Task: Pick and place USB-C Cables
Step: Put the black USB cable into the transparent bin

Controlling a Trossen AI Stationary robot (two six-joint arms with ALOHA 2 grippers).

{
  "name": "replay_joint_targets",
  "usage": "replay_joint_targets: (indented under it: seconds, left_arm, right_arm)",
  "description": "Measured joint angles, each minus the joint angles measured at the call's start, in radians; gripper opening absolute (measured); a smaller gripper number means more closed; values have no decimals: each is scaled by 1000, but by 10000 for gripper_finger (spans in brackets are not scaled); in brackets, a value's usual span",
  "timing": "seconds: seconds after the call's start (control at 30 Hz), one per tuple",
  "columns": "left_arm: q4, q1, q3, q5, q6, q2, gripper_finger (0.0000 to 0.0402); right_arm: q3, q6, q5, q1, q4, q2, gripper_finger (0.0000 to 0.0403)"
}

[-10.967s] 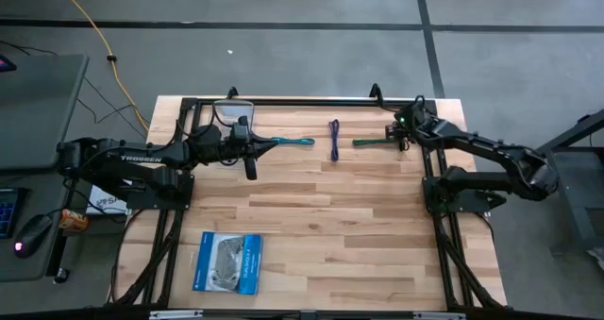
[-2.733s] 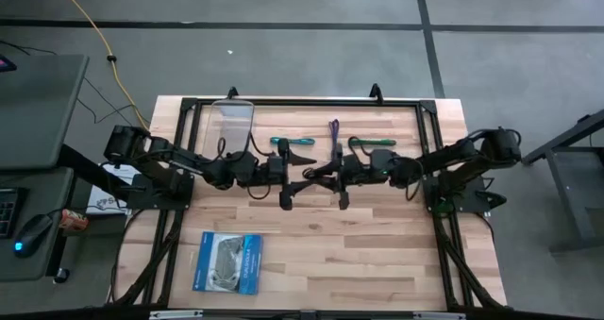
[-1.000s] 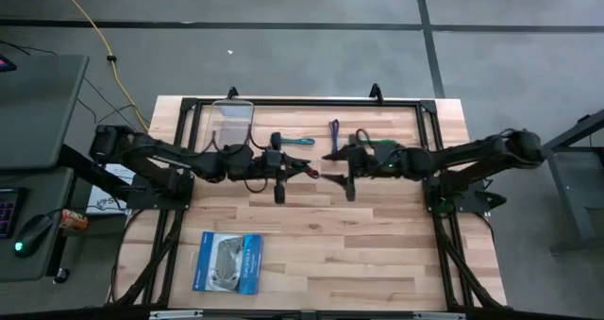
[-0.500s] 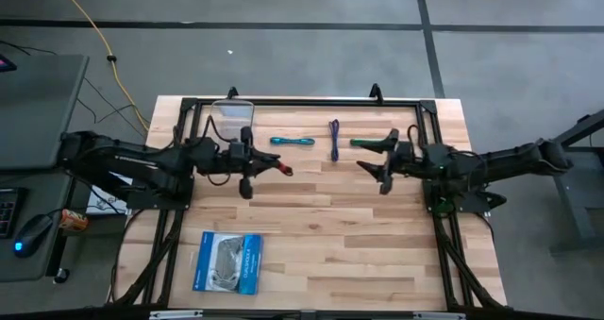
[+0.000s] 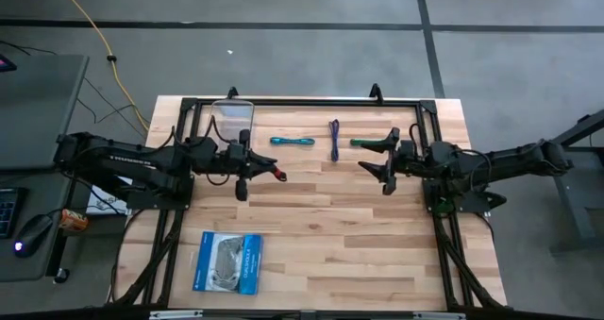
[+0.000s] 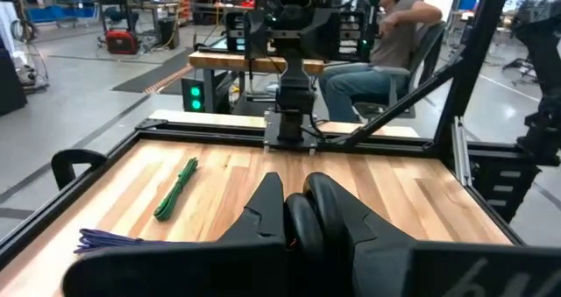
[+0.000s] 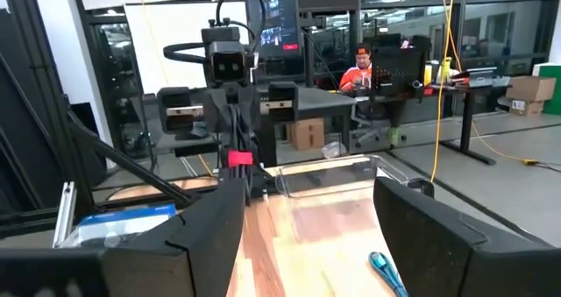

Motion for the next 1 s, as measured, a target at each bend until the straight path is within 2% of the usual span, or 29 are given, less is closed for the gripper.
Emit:
replay_joint_targets:
  seconds: [0.13,0.27,0.37,0.5,0.6,0.73,0.83,1.0]
  left_arm:
    - [8,0,0,-54,-21,0,6]
    - [-63,6,16,-267,-79,0,6]
    - [-277,50,102,-429,-107,1,6]
    - [-652,172,278,-547,-204,24,6]
    - [-886,292,407,-571,-267,68,7]
    - [-1129,444,524,-546,-317,154,7]
    - [-1217,506,559,-532,-317,207,7]
    - [-1225,540,561,-516,-310,245,7]
  right_arm:
    - [0,0,0,0,1,3,245]
    - [0,0,0,0,1,4,245]
    - [0,0,3,-1,1,4,245]
    - [0,0,6,-1,1,4,245]
    - [0,0,6,-1,1,4,245]
    - [0,4,6,-1,1,4,245]
    - [0,5,6,-1,0,4,245]
    - [0,7,5,-1,0,4,245]
